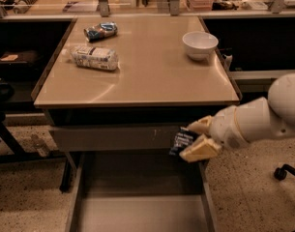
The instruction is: Place rxbar blueberry into middle drawer
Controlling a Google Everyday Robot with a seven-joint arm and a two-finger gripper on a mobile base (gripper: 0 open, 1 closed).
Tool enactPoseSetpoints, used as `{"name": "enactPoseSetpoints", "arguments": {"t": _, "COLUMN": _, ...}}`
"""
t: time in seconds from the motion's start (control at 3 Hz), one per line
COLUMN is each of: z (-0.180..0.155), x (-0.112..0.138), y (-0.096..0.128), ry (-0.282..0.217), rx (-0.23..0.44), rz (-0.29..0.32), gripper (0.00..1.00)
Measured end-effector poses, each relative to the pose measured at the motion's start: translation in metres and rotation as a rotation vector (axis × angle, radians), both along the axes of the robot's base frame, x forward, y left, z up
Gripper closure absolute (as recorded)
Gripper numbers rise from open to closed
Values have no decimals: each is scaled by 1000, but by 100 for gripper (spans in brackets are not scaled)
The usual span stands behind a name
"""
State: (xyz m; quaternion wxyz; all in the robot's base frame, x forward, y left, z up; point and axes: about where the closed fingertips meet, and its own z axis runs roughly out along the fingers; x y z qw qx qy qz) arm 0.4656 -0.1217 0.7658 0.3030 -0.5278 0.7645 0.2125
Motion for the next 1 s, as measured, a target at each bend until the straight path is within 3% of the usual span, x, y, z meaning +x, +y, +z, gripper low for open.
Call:
{"name": "enactPoseSetpoints", "arguments": {"t": 0.33, "z": -32, "x": -54, "y": -10, "ry": 28, "rx": -40, "rz": -19, "gripper": 100}}
{"name": "enactPoseSetpoints", "arguments": {"t": 0.67, "z": -43, "x": -66, "y": -12, "ry": 53, "rx": -46, "rz": -20, "gripper": 100}}
{"name": "enactPoseSetpoints", "arguments": {"t": 1.0, "z": -49, "x": -62, "y": -6, "ry": 60, "rx": -53, "rz": -12, "gripper": 100}}
